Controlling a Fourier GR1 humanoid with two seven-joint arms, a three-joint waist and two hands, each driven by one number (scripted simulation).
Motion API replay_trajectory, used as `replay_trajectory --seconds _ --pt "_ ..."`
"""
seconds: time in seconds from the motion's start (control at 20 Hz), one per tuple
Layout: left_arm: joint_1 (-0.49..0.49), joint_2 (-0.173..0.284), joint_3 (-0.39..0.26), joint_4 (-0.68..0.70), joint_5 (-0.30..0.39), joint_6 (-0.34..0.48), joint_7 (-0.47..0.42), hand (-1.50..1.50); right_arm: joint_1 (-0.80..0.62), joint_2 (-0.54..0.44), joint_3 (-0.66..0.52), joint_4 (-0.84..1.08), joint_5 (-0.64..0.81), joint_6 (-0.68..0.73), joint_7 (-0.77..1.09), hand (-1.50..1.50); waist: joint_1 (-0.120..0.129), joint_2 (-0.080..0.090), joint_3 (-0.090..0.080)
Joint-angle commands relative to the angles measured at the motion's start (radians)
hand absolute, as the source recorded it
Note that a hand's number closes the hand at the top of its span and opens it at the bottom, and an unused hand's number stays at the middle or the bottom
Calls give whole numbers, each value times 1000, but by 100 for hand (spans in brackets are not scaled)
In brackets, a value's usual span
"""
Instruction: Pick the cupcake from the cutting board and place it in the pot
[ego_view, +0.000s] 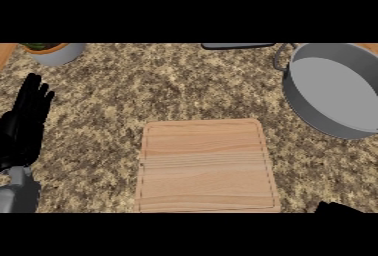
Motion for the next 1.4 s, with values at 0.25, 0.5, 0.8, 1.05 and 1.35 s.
replay_trajectory --seconds 0.25,0.5,0.8,1.05,1.35 --pt "25 -14 -16 -24 -28 19 -6 0 214 53 -420 -126 -478 -131 -110 150 -14 3 -1" --pt "17 -4 -8 -42 -2 -2 24 0 230 31 -727 -95 -766 -59 -101 150 21 6 -2" --pt "-19 -28 -26 47 -8 -31 -54 0 171 -13 -965 51 -959 60 -18 150 58 16 -2" --pt "-91 -35 -46 65 -21 -29 -14 0 -33 -82 -912 314 -981 149 20 150 87 21 -1" --pt "-98 -59 -57 24 -44 4 26 0 -207 -22 -791 479 -871 153 34 150 91 20 0"
